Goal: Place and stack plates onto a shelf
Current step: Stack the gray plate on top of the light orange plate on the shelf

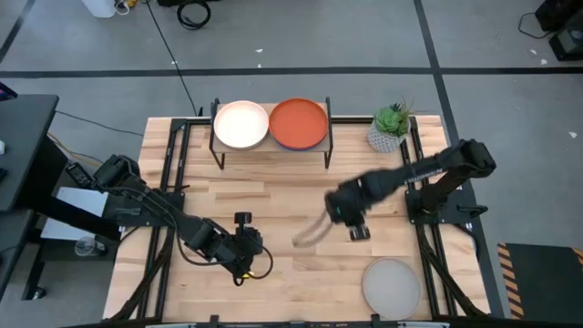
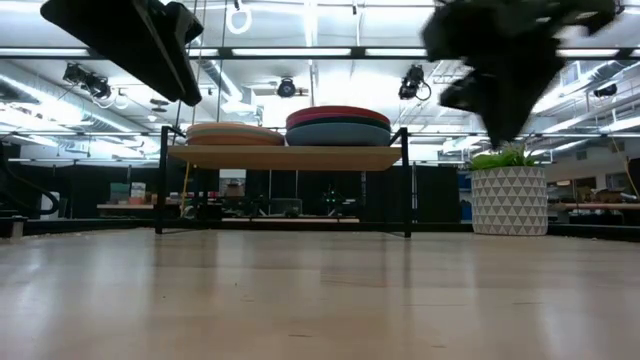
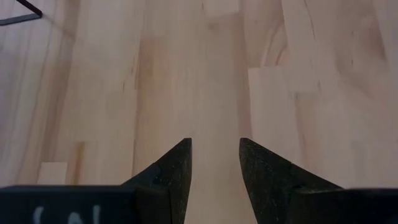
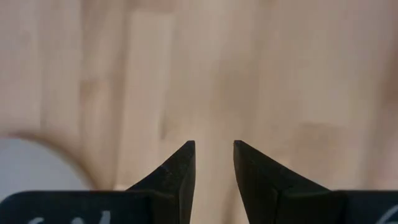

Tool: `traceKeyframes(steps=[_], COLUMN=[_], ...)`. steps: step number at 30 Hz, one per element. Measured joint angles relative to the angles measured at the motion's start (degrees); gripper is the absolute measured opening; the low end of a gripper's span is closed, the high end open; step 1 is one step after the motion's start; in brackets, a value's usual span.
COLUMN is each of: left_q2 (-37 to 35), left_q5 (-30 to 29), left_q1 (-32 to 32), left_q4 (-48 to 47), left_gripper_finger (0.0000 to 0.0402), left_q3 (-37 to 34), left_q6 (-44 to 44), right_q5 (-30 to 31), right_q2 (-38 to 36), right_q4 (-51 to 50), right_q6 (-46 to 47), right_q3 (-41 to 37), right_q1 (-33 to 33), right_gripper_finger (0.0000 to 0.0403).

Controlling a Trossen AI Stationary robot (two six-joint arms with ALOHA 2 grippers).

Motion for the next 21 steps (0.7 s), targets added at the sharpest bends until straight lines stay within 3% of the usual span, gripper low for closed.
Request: traceKeyframes(steps=[13, 21], left_q2=[0.00, 0.00], left_q5=[-2.36, -2.34], left_q1=[3.62, 6.61], left_q4=[2.45, 4.71], left_gripper_finger=[0.0141, 0.0141], left_q3=[-0.02, -0.02], left_q6=[5.01, 9.64], right_q5=[3.85, 7.14], right_q2=[-0.02, 0.00], right_q4=[1.97, 3.57], right_q6=[30.26, 43.62], right_q3=[-9.87, -12.76], right_q1=[24.64, 33.38], right_gripper_finger=[0.0119, 0.0119])
